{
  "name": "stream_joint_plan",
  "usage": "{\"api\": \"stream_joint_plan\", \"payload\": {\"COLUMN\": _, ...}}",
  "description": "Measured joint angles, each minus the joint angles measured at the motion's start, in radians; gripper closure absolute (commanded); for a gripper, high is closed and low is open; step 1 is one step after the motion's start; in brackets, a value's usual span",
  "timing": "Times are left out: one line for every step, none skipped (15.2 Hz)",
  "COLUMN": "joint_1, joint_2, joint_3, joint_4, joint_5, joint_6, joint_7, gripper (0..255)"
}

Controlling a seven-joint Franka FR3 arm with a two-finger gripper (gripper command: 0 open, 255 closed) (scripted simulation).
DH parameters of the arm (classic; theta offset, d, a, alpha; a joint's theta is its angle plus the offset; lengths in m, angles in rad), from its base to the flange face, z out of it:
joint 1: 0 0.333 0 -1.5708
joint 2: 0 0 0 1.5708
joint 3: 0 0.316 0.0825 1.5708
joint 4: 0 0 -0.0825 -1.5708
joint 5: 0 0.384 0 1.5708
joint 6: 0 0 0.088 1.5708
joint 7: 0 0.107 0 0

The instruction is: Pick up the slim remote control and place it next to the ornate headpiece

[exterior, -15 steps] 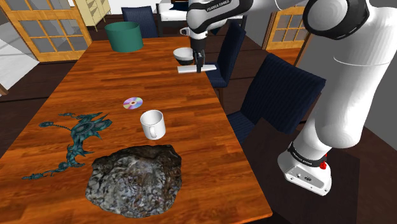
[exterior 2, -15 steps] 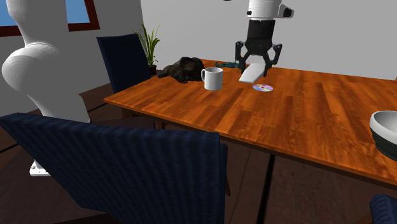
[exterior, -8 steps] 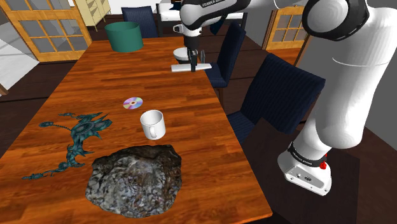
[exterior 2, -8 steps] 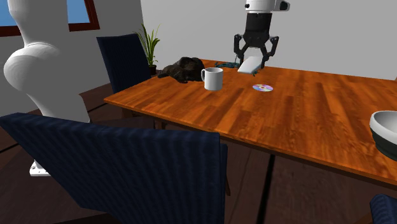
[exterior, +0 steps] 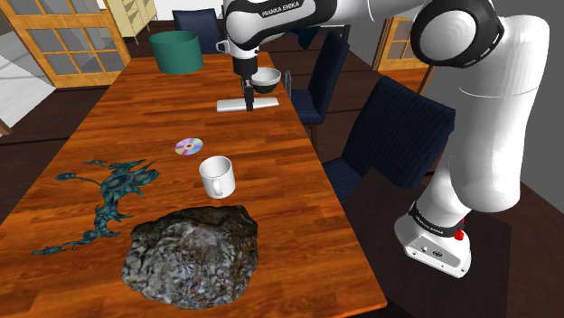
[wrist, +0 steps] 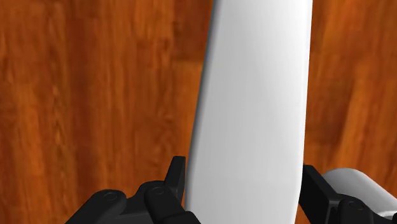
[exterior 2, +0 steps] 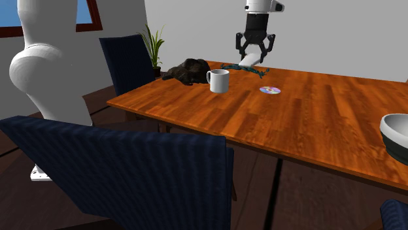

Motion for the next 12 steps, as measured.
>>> {"api": "stream_joint_plan", "payload": {"joint_1": 0.013, "joint_2": 0.019, "joint_3": 0.007, "joint_4": 0.027, "joint_5": 0.0, "joint_6": -0.007, "joint_7": 0.021, "gripper": 255}}
{"api": "stream_joint_plan", "payload": {"joint_1": 0.024, "joint_2": 0.038, "joint_3": 0.013, "joint_4": 0.06, "joint_5": -0.001, "joint_6": -0.021, "joint_7": 0.039, "gripper": 255}}
{"api": "stream_joint_plan", "payload": {"joint_1": 0.037, "joint_2": 0.059, "joint_3": 0.019, "joint_4": 0.088, "joint_5": -0.001, "joint_6": -0.028, "joint_7": 0.059, "gripper": 255}}
{"api": "stream_joint_plan", "payload": {"joint_1": 0.047, "joint_2": 0.077, "joint_3": 0.025, "joint_4": 0.113, "joint_5": -0.002, "joint_6": -0.035, "joint_7": 0.076, "gripper": 255}}
{"api": "stream_joint_plan", "payload": {"joint_1": 0.059, "joint_2": 0.1, "joint_3": 0.031, "joint_4": 0.151, "joint_5": -0.002, "joint_6": -0.05, "joint_7": 0.095, "gripper": 255}}
{"api": "stream_joint_plan", "payload": {"joint_1": 0.069, "joint_2": 0.125, "joint_3": 0.035, "joint_4": 0.192, "joint_5": -0.002, "joint_6": -0.065, "joint_7": 0.111, "gripper": 255}}
{"api": "stream_joint_plan", "payload": {"joint_1": 0.079, "joint_2": 0.154, "joint_3": 0.04, "joint_4": 0.236, "joint_5": -0.002, "joint_6": -0.08, "joint_7": 0.128, "gripper": 255}}
{"api": "stream_joint_plan", "payload": {"joint_1": 0.092, "joint_2": 0.179, "joint_3": 0.045, "joint_4": 0.279, "joint_5": -0.004, "joint_6": -0.097, "joint_7": 0.147, "gripper": 255}}
{"api": "stream_joint_plan", "payload": {"joint_1": 0.103, "joint_2": 0.202, "joint_3": 0.05, "joint_4": 0.311, "joint_5": -0.004, "joint_6": -0.106, "joint_7": 0.164, "gripper": 255}}
{"api": "stream_joint_plan", "payload": {"joint_1": 0.117, "joint_2": 0.24, "joint_3": 0.055, "joint_4": 0.374, "joint_5": -0.005, "joint_6": -0.13, "joint_7": 0.184, "gripper": 255}}
{"api": "stream_joint_plan", "payload": {"joint_1": 0.128, "joint_2": 0.286, "joint_3": 0.06, "joint_4": 0.449, "joint_5": -0.005, "joint_6": -0.159, "joint_7": 0.203, "gripper": 255}}
{"api": "stream_joint_plan", "payload": {"joint_1": 0.134, "joint_2": 0.307, "joint_3": 0.062, "joint_4": 0.479, "joint_5": -0.005, "joint_6": -0.168, "joint_7": 0.211, "gripper": 255}}
